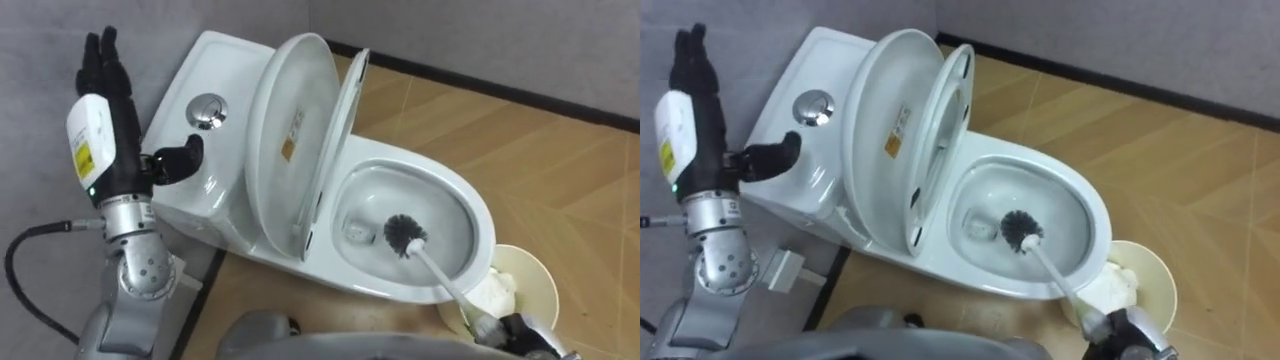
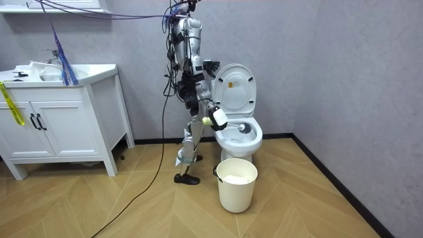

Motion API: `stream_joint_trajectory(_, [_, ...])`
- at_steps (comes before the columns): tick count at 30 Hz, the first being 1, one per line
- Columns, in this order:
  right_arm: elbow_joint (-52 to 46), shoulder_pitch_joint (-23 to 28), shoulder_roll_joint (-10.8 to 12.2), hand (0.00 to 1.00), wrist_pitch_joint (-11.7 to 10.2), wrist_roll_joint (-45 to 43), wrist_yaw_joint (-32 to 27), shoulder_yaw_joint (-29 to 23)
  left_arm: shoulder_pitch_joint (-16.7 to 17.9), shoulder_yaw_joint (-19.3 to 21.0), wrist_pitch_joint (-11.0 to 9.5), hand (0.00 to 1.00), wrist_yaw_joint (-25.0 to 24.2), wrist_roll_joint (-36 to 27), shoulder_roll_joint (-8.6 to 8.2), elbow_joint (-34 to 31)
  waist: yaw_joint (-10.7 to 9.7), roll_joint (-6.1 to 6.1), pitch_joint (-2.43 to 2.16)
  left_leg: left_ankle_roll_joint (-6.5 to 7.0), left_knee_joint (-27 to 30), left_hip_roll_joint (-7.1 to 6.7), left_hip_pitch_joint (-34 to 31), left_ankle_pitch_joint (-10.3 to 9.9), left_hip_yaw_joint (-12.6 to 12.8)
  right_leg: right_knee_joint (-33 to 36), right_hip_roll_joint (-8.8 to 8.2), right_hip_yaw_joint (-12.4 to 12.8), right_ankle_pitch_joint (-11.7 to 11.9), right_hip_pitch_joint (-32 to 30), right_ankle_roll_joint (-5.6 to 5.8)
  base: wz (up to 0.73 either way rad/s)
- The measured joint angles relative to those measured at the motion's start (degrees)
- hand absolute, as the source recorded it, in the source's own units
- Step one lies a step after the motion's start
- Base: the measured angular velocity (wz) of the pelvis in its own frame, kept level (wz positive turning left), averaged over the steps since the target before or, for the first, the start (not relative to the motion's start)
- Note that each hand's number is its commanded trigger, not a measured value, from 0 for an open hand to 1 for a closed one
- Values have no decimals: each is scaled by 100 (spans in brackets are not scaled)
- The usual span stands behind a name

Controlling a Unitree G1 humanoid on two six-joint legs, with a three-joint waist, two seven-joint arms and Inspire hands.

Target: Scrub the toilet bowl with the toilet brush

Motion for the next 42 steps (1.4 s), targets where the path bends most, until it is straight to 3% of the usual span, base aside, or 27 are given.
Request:
stream_joint_trajectory(4, [72, -7, -8, 100, 60, -148, 15, 1, -49, -277, -8, 0, -7, 4, 115, 81, -92, -53, 27, 0, -11, 11, -10, 0, 88, -5, -2, 140, 0, -76, 0, -16])
stream_joint_trajectory(8, [207, -46, -19, 100, 130, -252, 2, -24, -119, -547, 54, 0, -89, -30, 220, 736, -188, -54, 29, 0, 21, 16, -80, -1, 110, -27, 5, 229, 1, -139, -1, -4])
stream_joint_trajectory(11, [182, -207, -119, 100, 151, -287, -27, 5, -260, -712, 78, 0, -158, -37, 241, 982, -245, 57, -15, 2, 79, 29, -351, 0, 106, -6, 15, 269, 12, -377, -20, -1])
stream_joint_trajectory(16, [210, -677, -366, 100, 228, -824, -151, 52, -560, -892, 79, 0, -424, -72, 256, 1649, -207, 148, -1, 25, 119, 36, -559, 16, 143, 207, -21, 326, 13, -721, -22, -8])
stream_joint_trajectory(19, [249, -1031, -636, 100, 238, -1157, -417, 222, -741, -1119, 46, 0, -453, -141, 319, 1869, -57, 193, 38, 65, 228, 53, -890, 45, 161, 478, -63, 376, 12, -1142, -23, -8])
stream_joint_trajectory(21, [251, -1357, -905, 100, 258, -1444, -575, 373, -1043, -1288, -143, 0, -403, -137, 406, 2128, 150, 207, 86, 114, 242, 29, -1167, 129, 199, 790, -160, 328, 12, -1528, -23, -6])
stream_joint_trajectory(24, [241, -1828, -1194, 100, 287, -1774, -799, 538, -1383, -1421, -336, 0, -383, -140, 530, 2213, 366, 229, 122, 158, 420, 25, -1610, 173, 245, 1073, -242, 343, -11, -2036, -55, -5])
stream_joint_trajectory(26, [215, -2128, -1359, 100, 287, -1912, -1012, 783, -1562, -1563, -359, 0, -332, -151, 665, 2214, 459, 247, 164, 182, 553, 61, -1887, 188, 280, 1315, -300, 371, -39, -2364, -76, -11])
stream_joint_trajectory(28, [184, -2345, -1514, 100, 292, -2166, -1263, 935, -1737, -1603, -408, 0, -296, -147, 673, 2216, 569, 285, 196, 200, 704, 64, -2158, 196, 304, 1536, -352, 402, -50, -2690, -93, -7])
stream_joint_trajectory(30, [37, -2492, -1678, 100, 328, -2608, -1577, 1081, -1939, -1669, -456, 0, -258, -142, 676, 2211, 665, 332, 193, 245, 842, 29, -2496, 224, 304, 1814, -447, 399, -95, -3067, -120, 6])
stream_joint_trajectory(35, [-280, -2657, -1820, 100, 560, -2884, -1822, 1686, -2211, -1746, -458, 0, -62, -148, 703, 2068, 820, 442, 175, 279, 1101, 38, -3159, 235, 295, 2205, -520, 408, -129, -3763, -170, -2])
stream_joint_trajectory(39, [-539, -2797, -1833, 100, 717, -3092, -1833, 1948, -2231, -1777, -458, 0, 9, -144, 926, 1727, 981, 537, 163, 276, 1231, 86, -3647, 259, 304, 2343, -538, 351, -108, -4274, -255, -7])
stream_joint_trajectory(42, [-686, -2878, -1854, 100, 825, -3261, -1901, 1955, -2229, -1886, -458, 0, 120, -145, 972, 1688, 1007, 647, 158, 283, 1231, -1, -3780, 279, 315, 2555, -679, 329, -171, -4505, -271, 7])
